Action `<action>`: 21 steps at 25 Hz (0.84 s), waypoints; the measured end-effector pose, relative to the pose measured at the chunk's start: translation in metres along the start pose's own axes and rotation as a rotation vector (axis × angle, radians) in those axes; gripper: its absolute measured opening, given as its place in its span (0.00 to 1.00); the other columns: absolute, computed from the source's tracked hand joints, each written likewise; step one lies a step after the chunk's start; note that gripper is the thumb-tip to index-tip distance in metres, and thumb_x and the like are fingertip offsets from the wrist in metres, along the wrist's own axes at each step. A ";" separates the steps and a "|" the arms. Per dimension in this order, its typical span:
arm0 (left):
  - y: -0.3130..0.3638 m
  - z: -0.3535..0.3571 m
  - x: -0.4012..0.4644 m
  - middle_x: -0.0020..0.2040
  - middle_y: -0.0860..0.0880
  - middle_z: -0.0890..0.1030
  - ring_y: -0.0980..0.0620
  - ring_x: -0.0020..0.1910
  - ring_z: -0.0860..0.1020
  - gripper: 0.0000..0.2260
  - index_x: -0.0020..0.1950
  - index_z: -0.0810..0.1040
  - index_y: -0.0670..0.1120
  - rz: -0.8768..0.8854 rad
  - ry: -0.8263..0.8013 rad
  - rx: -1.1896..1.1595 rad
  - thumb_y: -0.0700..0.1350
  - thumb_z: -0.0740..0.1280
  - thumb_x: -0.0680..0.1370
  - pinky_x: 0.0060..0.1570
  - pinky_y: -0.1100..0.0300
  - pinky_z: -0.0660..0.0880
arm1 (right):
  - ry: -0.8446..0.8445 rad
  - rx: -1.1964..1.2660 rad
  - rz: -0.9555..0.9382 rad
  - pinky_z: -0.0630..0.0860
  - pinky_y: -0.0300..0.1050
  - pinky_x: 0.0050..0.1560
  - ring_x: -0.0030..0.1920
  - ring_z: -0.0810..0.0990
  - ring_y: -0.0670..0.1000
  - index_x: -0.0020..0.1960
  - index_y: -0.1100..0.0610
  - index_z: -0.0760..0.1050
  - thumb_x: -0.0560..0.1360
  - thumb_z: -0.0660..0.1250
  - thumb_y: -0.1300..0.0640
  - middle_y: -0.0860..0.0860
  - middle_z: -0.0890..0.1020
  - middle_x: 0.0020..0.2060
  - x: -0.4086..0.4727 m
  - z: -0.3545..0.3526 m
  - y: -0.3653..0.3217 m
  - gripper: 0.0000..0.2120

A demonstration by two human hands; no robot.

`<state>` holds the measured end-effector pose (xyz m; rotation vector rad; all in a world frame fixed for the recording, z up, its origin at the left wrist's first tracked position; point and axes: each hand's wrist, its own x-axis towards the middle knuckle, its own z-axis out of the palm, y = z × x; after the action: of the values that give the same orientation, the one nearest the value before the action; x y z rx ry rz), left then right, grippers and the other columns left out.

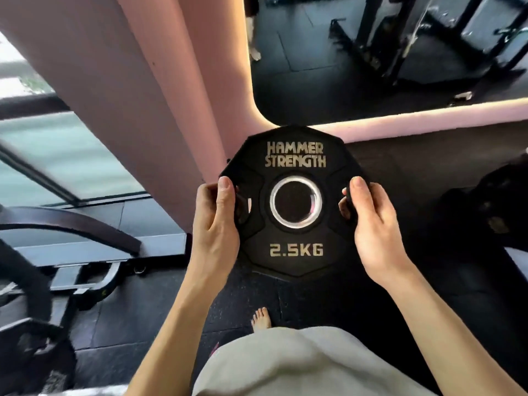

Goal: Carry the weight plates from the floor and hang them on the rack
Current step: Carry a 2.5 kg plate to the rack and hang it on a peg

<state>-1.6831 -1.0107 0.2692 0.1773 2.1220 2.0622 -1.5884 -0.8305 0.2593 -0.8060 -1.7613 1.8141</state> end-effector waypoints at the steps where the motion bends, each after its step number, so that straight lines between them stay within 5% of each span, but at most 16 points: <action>1: 0.005 0.005 0.019 0.42 0.50 0.74 0.53 0.43 0.71 0.15 0.42 0.73 0.53 0.010 -0.018 0.007 0.63 0.59 0.78 0.47 0.53 0.70 | 0.022 0.010 0.000 0.72 0.37 0.46 0.37 0.75 0.38 0.45 0.52 0.74 0.80 0.59 0.45 0.40 0.78 0.32 0.012 0.004 -0.005 0.13; 8: 0.025 0.113 0.163 0.40 0.58 0.78 0.59 0.43 0.76 0.12 0.43 0.75 0.58 0.023 -0.399 0.039 0.61 0.59 0.80 0.48 0.59 0.72 | 0.332 0.122 0.010 0.78 0.45 0.52 0.47 0.80 0.47 0.49 0.54 0.75 0.80 0.60 0.45 0.49 0.80 0.45 0.126 -0.018 -0.020 0.13; 12: 0.031 0.207 0.207 0.38 0.63 0.80 0.67 0.42 0.78 0.12 0.51 0.75 0.49 0.053 -0.581 0.032 0.55 0.57 0.82 0.43 0.69 0.75 | 0.495 0.128 0.017 0.79 0.53 0.56 0.51 0.82 0.51 0.50 0.51 0.76 0.79 0.61 0.43 0.49 0.82 0.46 0.185 -0.064 -0.022 0.12; 17: 0.043 0.332 0.243 0.40 0.65 0.80 0.69 0.43 0.78 0.11 0.53 0.75 0.49 0.080 -0.773 0.058 0.53 0.57 0.83 0.42 0.73 0.73 | 0.729 0.092 0.001 0.77 0.61 0.60 0.54 0.81 0.55 0.46 0.45 0.78 0.67 0.64 0.28 0.52 0.82 0.50 0.242 -0.132 -0.034 0.22; 21: 0.051 0.421 0.252 0.42 0.58 0.80 0.64 0.44 0.78 0.11 0.49 0.75 0.52 0.080 -0.911 0.066 0.56 0.58 0.82 0.50 0.63 0.73 | 0.900 0.104 -0.023 0.76 0.61 0.60 0.54 0.81 0.54 0.45 0.43 0.78 0.67 0.63 0.27 0.51 0.83 0.48 0.270 -0.188 -0.045 0.20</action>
<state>-1.8435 -0.5450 0.2988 0.9987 1.5956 1.4821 -1.6505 -0.5050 0.2837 -1.2808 -1.0648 1.1942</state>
